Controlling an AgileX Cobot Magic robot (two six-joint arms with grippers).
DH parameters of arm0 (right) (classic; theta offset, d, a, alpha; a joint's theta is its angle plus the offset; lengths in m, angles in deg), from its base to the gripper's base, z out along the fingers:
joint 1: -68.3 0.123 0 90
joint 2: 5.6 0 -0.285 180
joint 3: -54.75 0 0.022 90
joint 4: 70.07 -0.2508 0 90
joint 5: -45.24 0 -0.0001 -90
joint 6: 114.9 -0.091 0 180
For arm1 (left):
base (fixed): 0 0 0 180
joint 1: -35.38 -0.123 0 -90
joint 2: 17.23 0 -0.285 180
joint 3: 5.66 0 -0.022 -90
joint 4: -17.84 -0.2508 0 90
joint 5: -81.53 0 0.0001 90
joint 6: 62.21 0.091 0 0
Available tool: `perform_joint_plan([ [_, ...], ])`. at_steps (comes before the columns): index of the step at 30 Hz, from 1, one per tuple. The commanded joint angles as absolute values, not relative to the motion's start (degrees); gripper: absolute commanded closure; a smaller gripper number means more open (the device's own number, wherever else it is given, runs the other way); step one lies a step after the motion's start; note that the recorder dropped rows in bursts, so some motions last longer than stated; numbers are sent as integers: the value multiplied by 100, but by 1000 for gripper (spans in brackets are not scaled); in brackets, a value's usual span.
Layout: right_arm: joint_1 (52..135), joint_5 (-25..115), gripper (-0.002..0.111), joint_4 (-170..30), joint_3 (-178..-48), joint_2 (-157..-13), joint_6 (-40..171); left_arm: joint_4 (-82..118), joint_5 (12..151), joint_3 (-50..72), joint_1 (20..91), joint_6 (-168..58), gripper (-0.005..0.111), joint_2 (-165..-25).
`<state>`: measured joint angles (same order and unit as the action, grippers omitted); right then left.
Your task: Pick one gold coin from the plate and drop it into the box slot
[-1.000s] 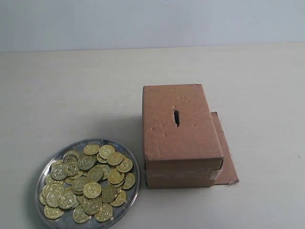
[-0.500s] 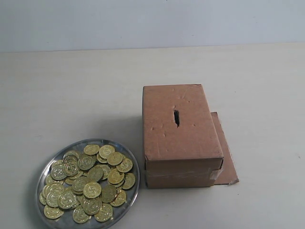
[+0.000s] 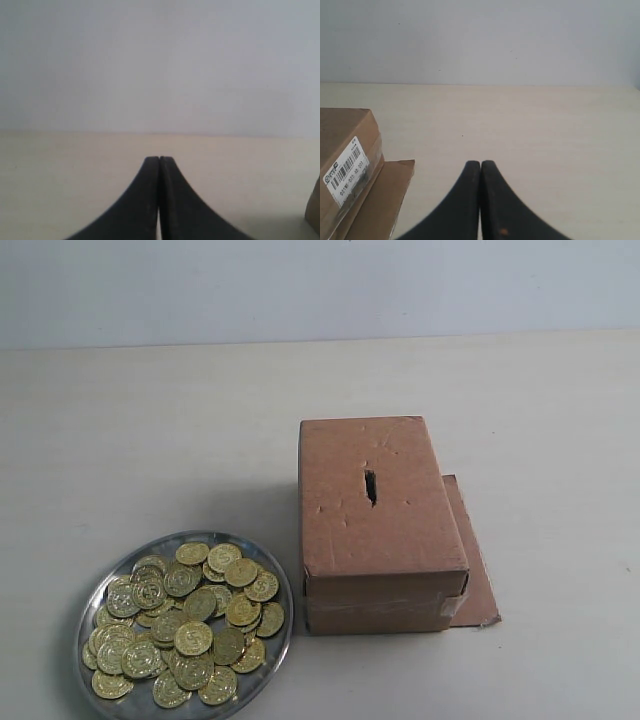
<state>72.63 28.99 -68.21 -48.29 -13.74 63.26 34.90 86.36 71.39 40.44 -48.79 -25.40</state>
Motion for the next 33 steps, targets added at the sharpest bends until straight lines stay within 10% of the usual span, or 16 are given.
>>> perform_joint_plan([
  [1, 7231, 2903, 108, -6828, -4803, -1339, 6329, 2846, 9360, 7155, 3918, -5607, 106, -2502],
  [33, 7231, 2903, 108, -6828, -4803, -1339, 6329, 2182, 10199, 7155, 3832, -6267, 106, -2502],
])
